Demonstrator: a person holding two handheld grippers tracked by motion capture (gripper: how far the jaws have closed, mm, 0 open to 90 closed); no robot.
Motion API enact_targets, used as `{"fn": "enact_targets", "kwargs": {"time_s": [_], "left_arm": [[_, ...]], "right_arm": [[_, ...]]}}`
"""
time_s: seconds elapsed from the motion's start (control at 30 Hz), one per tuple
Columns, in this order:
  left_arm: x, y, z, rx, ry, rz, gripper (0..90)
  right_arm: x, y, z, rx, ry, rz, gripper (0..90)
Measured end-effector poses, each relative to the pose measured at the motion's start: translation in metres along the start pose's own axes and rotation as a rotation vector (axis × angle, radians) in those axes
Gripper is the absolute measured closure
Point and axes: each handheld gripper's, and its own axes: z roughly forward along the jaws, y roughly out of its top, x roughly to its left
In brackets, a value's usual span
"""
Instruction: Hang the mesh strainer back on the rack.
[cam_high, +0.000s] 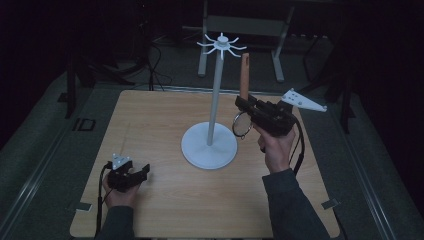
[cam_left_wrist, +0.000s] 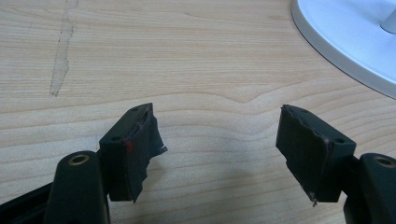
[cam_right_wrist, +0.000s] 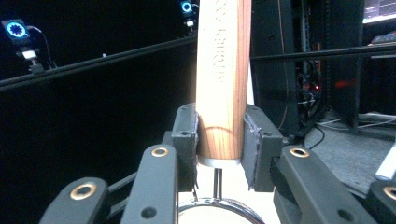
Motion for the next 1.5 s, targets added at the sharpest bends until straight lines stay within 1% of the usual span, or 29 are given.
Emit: {"fn": "enact_targets", "kwargs": {"time_s": [0.17,0.3,0.43,0.57,0.77,1.07,1.5], "left_arm": [[0.0,0.0,0.0,0.0,0.0,0.0,29.1],[0.0,0.0,0.0,0.0,0.0,0.0,29.1],[0.0,0.0,0.0,-0.001,0.0,-0.001,29.1],[0.0,0.0,0.0,-0.002,-0.001,-0.002,29.0],[0.0,0.0,0.0,-0.002,0.0,-0.003,29.0],[0.0,0.0,0.0,-0.002,0.001,-0.002,29.0],[0.0,0.0,0.0,-0.002,0.0,-0.002,29.0]], "right_arm": [[-0.002,0.003,0.004,0.0,0.012,0.016,69.2],[-0.003,0.005,0.007,0.009,0.018,0.02,69.2],[-0.006,0.007,0.01,0.014,0.026,0.035,69.2],[-0.008,0.007,0.012,0.018,0.043,0.05,69.2],[-0.009,0.007,0.017,0.03,0.061,0.057,69.2],[-0.011,0.011,0.023,0.036,0.071,0.069,69.2],[-0.012,0.012,0.029,0.039,0.075,0.081,69.2]]}}
